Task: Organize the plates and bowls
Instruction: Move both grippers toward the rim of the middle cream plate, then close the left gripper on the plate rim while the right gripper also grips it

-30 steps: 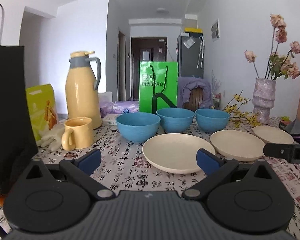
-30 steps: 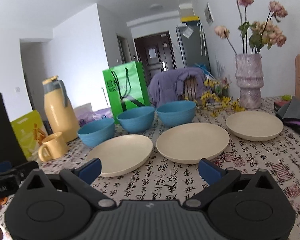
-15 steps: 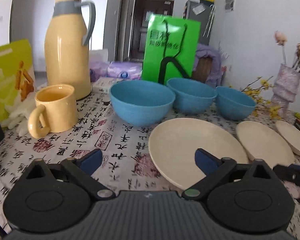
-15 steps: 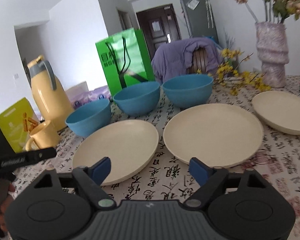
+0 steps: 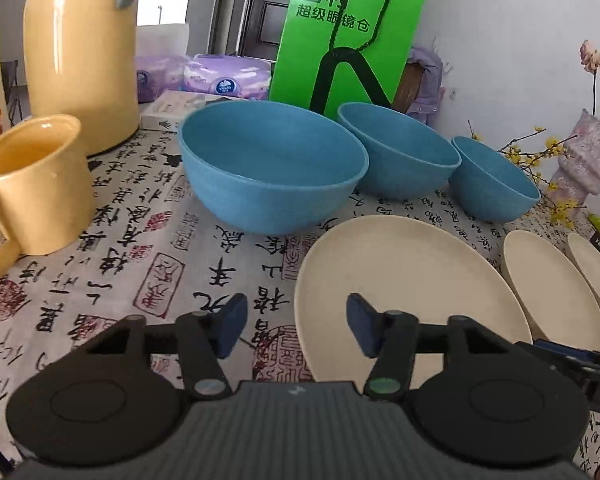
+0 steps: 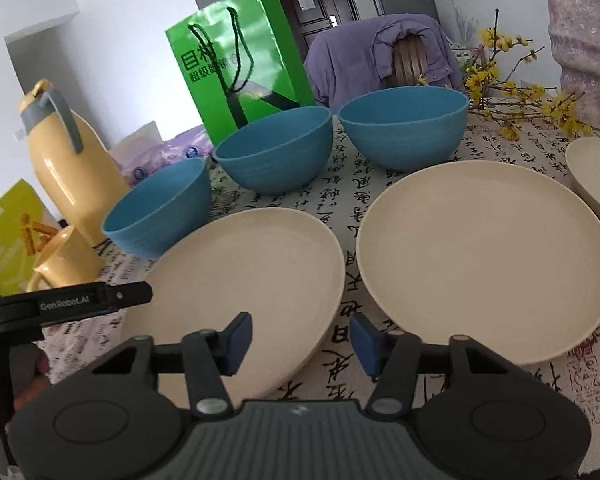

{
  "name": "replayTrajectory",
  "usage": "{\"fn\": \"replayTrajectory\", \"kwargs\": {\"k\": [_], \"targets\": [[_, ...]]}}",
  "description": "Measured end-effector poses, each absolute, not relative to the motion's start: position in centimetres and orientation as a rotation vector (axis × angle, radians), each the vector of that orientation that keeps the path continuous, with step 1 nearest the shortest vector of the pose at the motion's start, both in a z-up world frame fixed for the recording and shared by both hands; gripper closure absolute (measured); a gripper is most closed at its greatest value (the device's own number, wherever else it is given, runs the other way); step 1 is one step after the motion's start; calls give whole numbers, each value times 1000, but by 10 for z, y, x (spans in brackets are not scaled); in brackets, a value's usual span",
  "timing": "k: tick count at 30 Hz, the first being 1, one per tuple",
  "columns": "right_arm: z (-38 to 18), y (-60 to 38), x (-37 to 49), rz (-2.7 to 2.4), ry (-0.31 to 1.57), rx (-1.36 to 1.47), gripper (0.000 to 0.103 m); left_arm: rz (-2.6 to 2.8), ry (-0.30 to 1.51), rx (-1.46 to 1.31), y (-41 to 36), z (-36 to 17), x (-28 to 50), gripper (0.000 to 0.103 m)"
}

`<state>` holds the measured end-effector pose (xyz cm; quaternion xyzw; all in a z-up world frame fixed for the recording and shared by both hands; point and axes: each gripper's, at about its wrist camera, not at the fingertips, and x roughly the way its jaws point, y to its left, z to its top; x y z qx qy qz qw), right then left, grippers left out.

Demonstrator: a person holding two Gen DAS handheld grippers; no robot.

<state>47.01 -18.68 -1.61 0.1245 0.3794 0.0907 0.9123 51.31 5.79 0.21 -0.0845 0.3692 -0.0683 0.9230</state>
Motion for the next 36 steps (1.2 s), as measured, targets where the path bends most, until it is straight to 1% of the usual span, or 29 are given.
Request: {"fn": "replayTrajectory", "kwargs": {"k": [2,3,4,5,6,7,9,16,21,30,36], "targets": [[-21,-185,475,177,796,257,65,-141,765,-182,58,-1,517,60],[-24,-185,477,177,801,262,69,-135,771,-184,58,-3,518,62],[-26,-185,478,176,809,263,75,-131,779,-184,57,-4,519,69],[-28,-186,479,171,814,264,78,-130,784,-183,58,-6,520,77],[-30,-186,479,168,819,265,80,-134,790,-182,57,-7,520,80],[-31,-186,480,164,821,265,84,-138,795,-185,57,-9,520,86],[-31,-187,479,162,814,263,85,-153,794,-198,58,-10,519,92],[-30,-188,478,166,815,271,86,-144,782,-178,54,-5,511,93],[-20,-188,468,169,796,265,88,-149,755,-181,57,8,491,94],[5,-171,420,199,762,236,88,-107,733,-210,74,28,425,94],[13,-150,380,234,755,209,88,-73,718,-221,95,35,376,94]]}}
